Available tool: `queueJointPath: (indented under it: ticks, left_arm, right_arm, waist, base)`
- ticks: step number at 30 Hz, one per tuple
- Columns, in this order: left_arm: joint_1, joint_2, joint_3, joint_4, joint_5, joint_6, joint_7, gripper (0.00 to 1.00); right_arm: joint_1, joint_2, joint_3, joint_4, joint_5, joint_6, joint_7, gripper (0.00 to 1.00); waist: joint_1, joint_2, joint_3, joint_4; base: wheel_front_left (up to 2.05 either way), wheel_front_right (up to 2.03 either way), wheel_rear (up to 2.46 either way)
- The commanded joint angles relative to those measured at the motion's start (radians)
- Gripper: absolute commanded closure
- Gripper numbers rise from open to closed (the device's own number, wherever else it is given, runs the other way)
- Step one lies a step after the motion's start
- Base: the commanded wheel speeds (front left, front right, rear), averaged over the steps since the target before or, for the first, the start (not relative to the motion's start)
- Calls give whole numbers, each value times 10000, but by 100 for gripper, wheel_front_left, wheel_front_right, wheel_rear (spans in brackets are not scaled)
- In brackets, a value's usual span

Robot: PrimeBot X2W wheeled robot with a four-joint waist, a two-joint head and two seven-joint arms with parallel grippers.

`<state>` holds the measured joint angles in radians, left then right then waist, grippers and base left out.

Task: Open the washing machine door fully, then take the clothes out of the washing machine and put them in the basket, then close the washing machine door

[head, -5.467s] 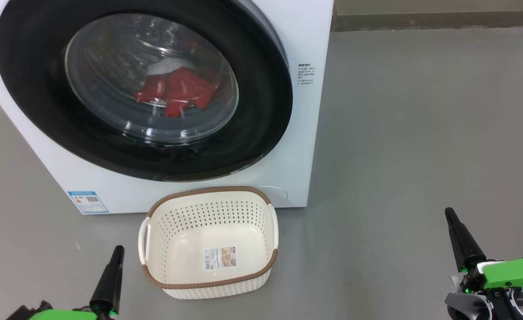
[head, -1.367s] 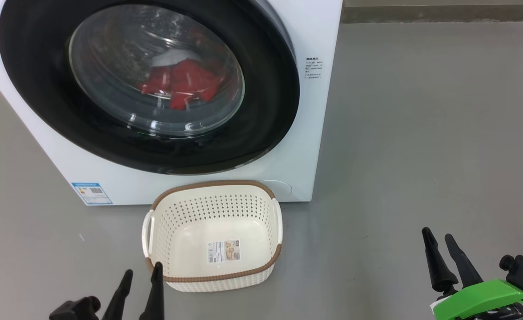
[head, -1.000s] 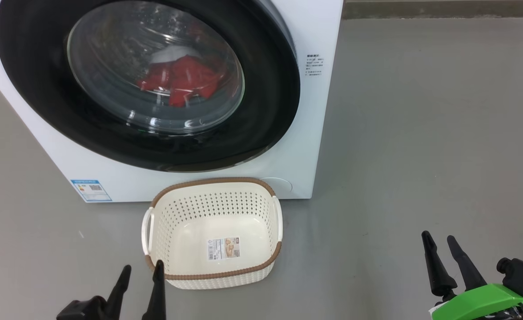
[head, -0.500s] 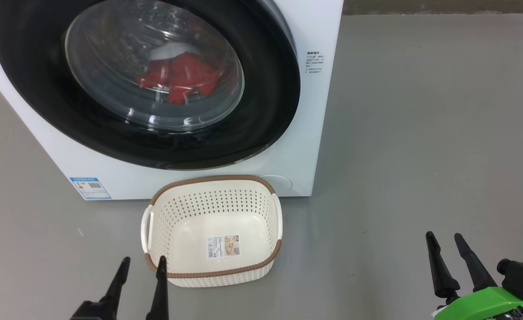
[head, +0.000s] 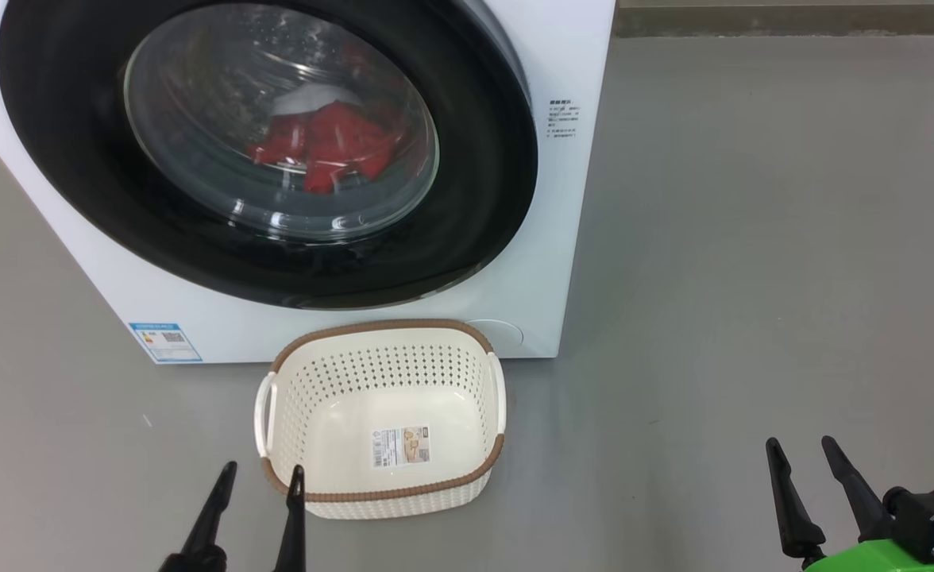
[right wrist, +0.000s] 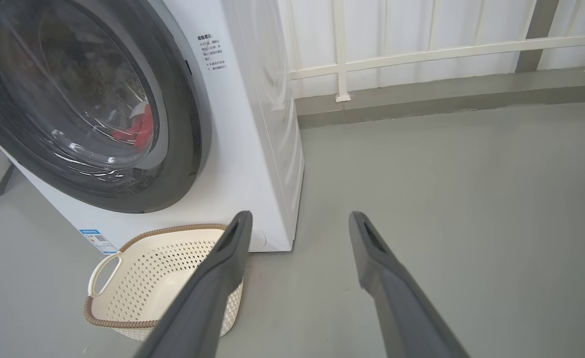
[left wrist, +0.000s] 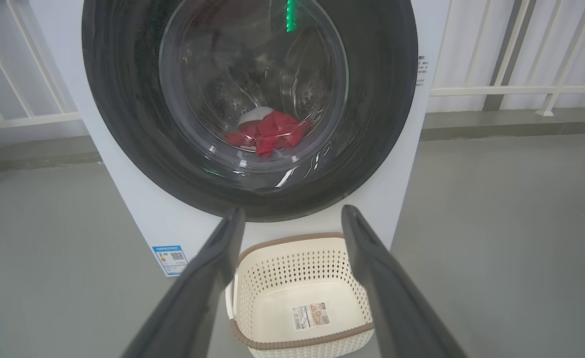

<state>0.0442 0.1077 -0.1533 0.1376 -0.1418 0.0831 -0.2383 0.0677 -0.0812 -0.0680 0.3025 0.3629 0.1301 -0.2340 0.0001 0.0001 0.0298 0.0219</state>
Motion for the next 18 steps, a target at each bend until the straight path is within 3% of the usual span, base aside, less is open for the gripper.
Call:
queueJointPath:
  ticks: [1,18]
  left_arm:
    - [-50,19,418,-241,293,-56,-153,0]
    - [-38,-332,1112,104,749,-690,-235,0]
  right_arm:
    - [-71,-116,144,-202,-307,6,-194,0]
    - [-12,74,-133,-260,-710,6,-277,0]
  waist:
    - [0,-1,0,-5]
    - [0,-1,38,-70]
  base:
    - [0,0,0]
    - [0,0,0]
